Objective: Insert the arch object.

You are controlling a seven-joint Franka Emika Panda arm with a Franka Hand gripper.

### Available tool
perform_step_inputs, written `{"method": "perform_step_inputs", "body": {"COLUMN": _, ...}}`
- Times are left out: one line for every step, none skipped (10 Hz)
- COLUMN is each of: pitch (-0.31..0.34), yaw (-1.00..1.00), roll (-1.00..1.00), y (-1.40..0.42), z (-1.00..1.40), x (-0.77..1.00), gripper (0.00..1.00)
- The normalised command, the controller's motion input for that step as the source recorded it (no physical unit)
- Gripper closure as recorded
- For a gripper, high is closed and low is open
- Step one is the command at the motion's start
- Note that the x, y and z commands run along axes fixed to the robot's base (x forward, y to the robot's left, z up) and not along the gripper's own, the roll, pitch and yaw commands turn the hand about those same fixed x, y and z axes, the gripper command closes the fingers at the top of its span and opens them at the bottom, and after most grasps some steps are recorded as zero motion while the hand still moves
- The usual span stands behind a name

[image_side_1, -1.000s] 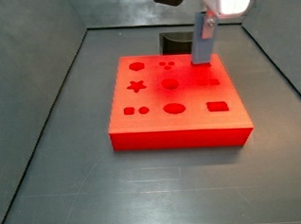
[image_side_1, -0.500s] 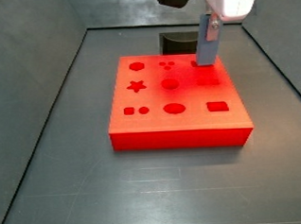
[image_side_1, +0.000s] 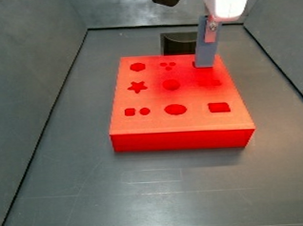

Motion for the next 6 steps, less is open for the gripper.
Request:
{"method": "perform_step_inputs", "body": {"pitch": -0.004, "yaw": -0.13, "roll": -0.08, "y": 0.09, "z": -0.11, "x": -0.17, "gripper": 1.00}}
{"method": "perform_step_inputs", "body": {"pitch": -0.043, "yaw": 0.00, "roll": -0.11, "y": 0.00, "z": -0.13, "x": -0.21, "gripper": 1.00}}
{"method": "perform_step_inputs", "body": {"pitch": -0.014, "yaw": 0.19, "roll": -0.08, "y": -0.04, "z": -0.21, "x": 0.00, "gripper": 1.00}}
{"method": "perform_step_inputs", "body": {"pitch": -0.019, "yaw": 0.27, "roll": -0.06, "y": 0.00, "z": -0.27, "x": 0.00, "gripper": 1.00}}
{"method": "perform_step_inputs", "body": {"pitch": -0.017, "yaw": 0.30, "roll": -0.01, "y": 0.00, "z": -0.30, "x": 0.00, "gripper": 1.00}}
{"method": "perform_step_inputs", "body": {"pitch": 0.000, "yaw": 0.46, "roll": 0.11, "y": 0.00, "z": -0.32, "x": 0.02, "gripper": 1.00}}
